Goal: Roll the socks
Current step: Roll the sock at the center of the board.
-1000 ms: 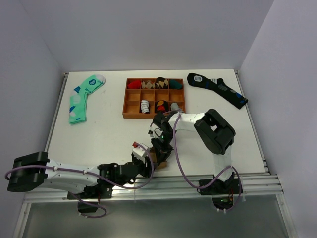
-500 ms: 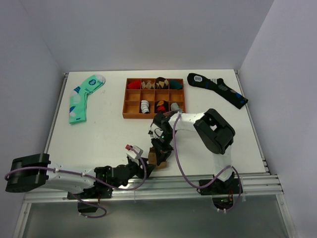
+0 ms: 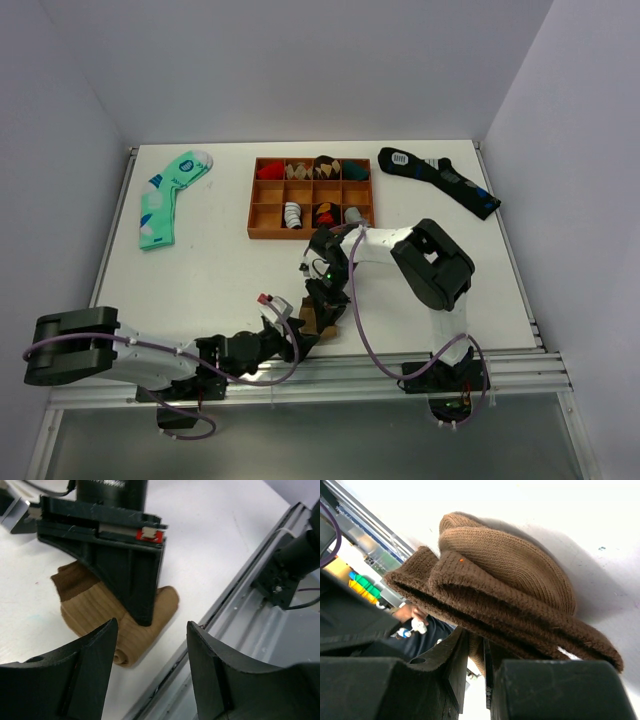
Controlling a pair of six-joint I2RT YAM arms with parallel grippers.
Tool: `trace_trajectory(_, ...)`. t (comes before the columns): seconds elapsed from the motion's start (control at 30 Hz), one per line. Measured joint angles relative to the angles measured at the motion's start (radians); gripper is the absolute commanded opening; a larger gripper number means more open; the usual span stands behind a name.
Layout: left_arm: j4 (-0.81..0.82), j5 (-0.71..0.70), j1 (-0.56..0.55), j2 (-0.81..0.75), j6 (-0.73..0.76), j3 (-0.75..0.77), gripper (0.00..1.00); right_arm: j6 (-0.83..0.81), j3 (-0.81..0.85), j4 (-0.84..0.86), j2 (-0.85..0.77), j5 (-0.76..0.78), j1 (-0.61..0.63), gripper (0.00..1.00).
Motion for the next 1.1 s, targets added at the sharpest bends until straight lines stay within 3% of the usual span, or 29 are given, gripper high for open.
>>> trace_trajectory(1.1, 0.193, 0.172, 0.107, 0.237, -0.029, -0.022, 0.63, 0.000, -0.006, 0.002, 0.000, -0.005, -0.005, 0.05)
